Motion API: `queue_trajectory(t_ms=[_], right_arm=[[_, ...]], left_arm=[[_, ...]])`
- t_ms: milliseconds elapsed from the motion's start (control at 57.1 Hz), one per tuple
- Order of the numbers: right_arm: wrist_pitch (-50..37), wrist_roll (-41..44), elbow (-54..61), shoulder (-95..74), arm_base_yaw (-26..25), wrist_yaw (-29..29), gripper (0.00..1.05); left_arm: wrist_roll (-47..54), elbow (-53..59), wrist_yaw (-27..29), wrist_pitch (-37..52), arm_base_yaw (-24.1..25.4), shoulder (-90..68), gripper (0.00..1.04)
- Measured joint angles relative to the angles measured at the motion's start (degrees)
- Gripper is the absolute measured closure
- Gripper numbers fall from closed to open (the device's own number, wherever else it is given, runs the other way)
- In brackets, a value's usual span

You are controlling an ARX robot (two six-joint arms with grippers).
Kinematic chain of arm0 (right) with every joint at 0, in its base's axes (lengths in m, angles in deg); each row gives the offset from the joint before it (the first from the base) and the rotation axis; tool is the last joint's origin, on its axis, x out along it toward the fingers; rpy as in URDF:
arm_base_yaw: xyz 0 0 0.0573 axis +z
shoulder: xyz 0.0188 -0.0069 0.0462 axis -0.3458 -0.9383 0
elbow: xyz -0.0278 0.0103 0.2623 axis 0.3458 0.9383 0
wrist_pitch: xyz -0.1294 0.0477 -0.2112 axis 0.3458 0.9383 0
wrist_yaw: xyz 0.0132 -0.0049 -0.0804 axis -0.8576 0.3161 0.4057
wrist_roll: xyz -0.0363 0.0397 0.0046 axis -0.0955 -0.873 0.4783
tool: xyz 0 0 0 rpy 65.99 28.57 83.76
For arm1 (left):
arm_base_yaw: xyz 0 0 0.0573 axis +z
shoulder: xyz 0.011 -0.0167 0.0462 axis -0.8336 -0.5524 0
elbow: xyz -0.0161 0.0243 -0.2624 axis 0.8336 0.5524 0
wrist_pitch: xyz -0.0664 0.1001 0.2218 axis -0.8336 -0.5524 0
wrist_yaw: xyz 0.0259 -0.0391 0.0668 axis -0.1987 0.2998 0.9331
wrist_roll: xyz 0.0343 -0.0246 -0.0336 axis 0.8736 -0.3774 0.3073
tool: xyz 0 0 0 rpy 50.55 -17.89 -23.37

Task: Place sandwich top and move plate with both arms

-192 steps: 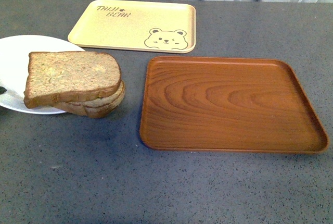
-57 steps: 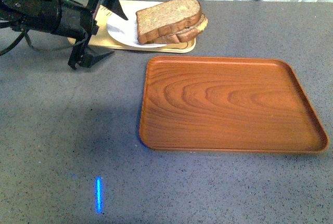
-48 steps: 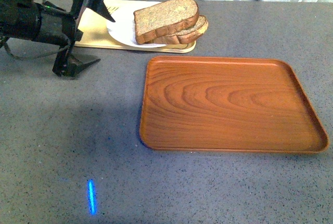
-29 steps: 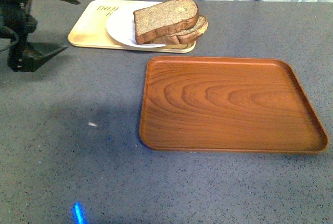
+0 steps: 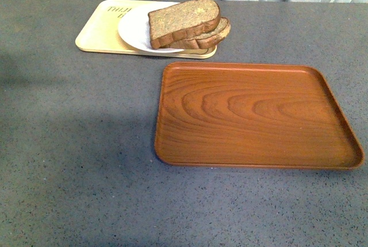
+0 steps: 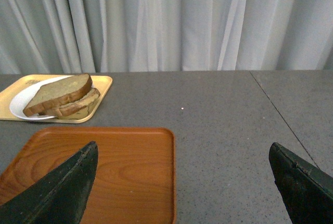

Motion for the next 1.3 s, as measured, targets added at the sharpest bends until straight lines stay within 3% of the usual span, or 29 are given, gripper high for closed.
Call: queue_trajectory(t_ms=[421,543,1297], right_arm=[[0.0,0.02,0.0,0.0,0.0,0.0,0.09],[0.0,0.02,0.0,0.0,0.0,0.0,0.09],[0.0,0.02,0.0,0.0,0.0,0.0,0.09]], left_arm=[[0.79,11.63,0.02,-8.0,0.0,19.45,1.03],[0.9,12.66,0.02,-16.98,0.0,29.0,1.03],[0.98,18.27,0.02,-44.37,0.0,63.52,1.03]])
